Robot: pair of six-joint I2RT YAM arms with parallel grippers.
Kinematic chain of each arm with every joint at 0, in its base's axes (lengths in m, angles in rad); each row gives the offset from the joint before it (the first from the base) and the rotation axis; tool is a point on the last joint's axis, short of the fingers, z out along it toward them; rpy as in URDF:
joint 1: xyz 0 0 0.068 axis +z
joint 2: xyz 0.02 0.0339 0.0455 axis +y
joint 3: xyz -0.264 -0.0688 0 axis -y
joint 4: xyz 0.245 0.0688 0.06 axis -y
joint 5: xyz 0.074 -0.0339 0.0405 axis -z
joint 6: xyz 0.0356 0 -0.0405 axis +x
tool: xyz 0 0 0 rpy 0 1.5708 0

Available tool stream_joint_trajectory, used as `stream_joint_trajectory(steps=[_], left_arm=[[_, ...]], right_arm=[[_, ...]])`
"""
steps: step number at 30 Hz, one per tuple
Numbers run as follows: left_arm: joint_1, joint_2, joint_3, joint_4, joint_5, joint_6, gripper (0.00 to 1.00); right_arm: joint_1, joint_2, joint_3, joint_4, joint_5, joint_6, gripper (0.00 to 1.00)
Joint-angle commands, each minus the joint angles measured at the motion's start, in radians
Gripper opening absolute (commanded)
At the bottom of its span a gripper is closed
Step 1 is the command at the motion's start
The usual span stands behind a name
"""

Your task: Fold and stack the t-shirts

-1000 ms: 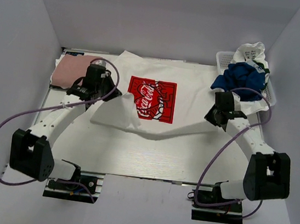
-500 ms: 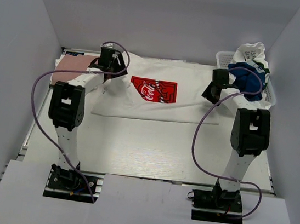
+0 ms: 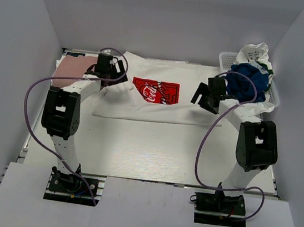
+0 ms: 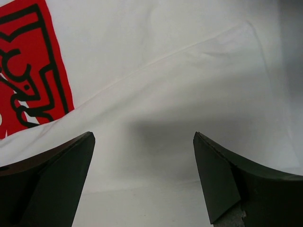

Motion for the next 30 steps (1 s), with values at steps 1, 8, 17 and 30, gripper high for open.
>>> stream_joint_trajectory(steps=[1, 8, 17, 30], left_arm=[[0.0, -0.026, -0.099, 0.02, 0.076, -0.043, 1.0], [0.0, 0.019, -0.216, -0.063, 0.065, -0.089, 1.0], [-0.019, -0.232, -0.611, -0.176, 0.023, -0.212, 1.0], [-0.019, -0.937, -0.761, -0.415, 0.013, -0.301, 1.0]], right_arm=[[0.011, 0.047, -0.007, 0.064, -0.053, -0.009, 0.9], [0.012, 0.133, -0.051, 0.058, -0.073, 0.049, 0.9], [0.021, -0.151, -0.456, 0.028, -0.097, 0.17, 0.9], [0.135, -0.861, -0.631, -0.212, -0.052, 0.066, 0.9]])
